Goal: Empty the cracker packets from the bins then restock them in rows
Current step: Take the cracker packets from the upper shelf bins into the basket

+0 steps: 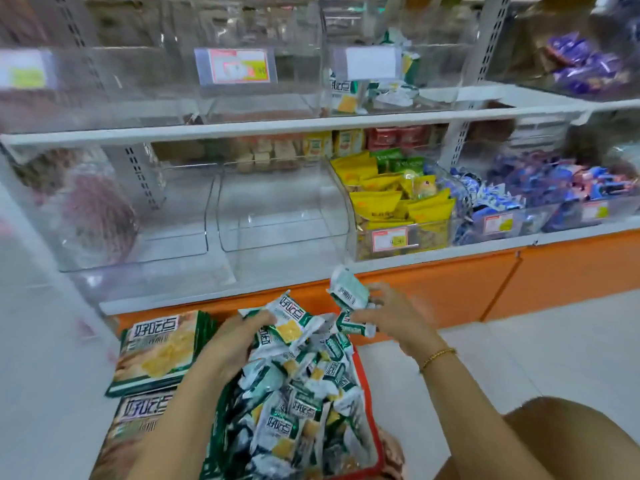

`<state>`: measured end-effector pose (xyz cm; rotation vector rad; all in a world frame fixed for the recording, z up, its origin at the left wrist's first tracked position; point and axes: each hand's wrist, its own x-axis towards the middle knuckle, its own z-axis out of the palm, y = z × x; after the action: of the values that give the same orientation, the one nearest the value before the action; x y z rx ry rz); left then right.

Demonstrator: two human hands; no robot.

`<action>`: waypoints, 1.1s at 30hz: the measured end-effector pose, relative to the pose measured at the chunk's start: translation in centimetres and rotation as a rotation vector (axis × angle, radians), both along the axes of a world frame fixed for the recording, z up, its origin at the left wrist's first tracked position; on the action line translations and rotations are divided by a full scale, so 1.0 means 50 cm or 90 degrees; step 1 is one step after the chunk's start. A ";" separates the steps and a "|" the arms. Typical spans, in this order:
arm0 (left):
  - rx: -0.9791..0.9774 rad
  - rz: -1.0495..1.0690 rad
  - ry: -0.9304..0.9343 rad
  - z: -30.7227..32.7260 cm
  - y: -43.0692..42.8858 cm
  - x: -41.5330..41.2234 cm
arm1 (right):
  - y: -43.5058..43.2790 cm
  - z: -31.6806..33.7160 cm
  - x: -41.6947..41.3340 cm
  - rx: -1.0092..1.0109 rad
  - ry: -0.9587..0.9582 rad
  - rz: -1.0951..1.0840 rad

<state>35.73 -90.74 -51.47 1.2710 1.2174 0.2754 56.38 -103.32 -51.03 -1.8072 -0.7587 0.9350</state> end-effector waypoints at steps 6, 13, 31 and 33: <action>0.137 -0.189 0.229 -0.097 -0.010 -0.078 | 0.014 -0.153 -0.087 -0.185 -0.064 0.110; 0.175 -0.548 0.350 -0.138 -0.036 -0.072 | -0.075 -0.238 -0.118 -0.208 -0.178 0.296; 0.388 -0.371 0.163 -0.121 -0.055 -0.011 | -0.042 -0.047 -0.076 -0.089 -0.326 0.202; 0.477 -0.291 0.095 -0.031 -0.036 0.018 | -0.017 0.071 -0.055 -0.010 -0.378 0.161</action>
<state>36.65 -92.54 -53.02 2.2095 0.9279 0.3153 53.65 -104.19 -47.49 -2.0577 -1.3747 0.5492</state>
